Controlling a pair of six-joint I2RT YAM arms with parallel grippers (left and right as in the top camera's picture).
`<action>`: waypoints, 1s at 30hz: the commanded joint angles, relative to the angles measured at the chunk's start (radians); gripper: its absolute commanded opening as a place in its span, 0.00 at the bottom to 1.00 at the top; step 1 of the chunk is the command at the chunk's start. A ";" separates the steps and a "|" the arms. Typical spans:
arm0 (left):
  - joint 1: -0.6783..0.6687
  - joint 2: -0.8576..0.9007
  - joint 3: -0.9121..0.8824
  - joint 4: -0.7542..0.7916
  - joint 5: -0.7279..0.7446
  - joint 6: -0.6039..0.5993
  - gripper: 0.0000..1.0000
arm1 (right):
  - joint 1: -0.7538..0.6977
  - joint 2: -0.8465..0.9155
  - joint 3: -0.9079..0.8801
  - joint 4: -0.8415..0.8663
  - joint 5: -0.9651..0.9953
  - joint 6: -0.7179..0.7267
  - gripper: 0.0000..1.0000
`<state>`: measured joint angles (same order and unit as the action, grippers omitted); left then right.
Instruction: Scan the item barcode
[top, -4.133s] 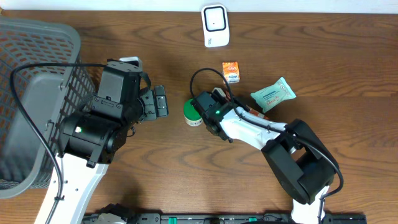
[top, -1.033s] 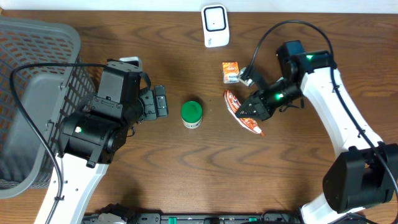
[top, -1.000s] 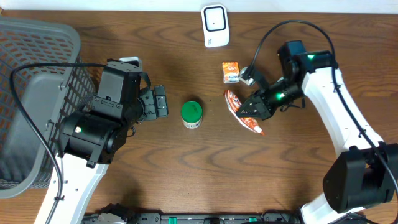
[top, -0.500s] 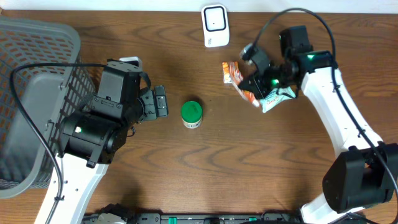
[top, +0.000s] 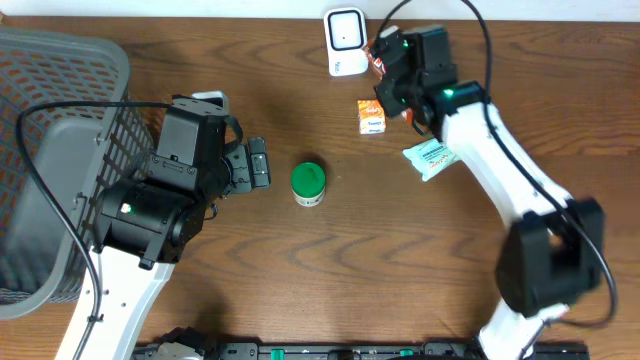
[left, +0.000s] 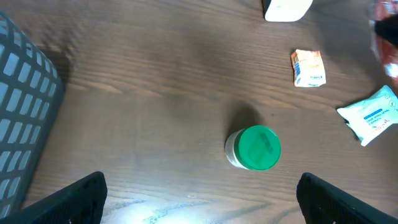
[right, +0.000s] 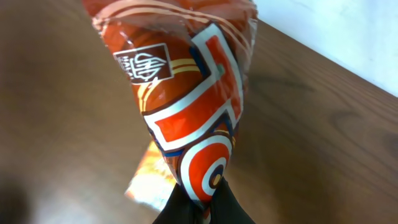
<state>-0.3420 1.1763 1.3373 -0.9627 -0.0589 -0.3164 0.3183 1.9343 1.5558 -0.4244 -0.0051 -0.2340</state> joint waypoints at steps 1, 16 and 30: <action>0.005 0.006 0.006 -0.002 -0.013 0.009 0.98 | 0.004 0.126 0.138 0.001 0.075 -0.008 0.01; 0.005 0.006 0.006 -0.002 -0.013 0.009 0.98 | 0.050 0.623 0.769 -0.084 0.295 -0.187 0.01; 0.005 0.006 0.006 -0.002 -0.013 0.009 0.98 | 0.099 0.669 0.793 -0.074 0.530 -0.451 0.01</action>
<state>-0.3420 1.1767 1.3373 -0.9623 -0.0589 -0.3164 0.4088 2.5931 2.3219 -0.5041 0.4210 -0.5835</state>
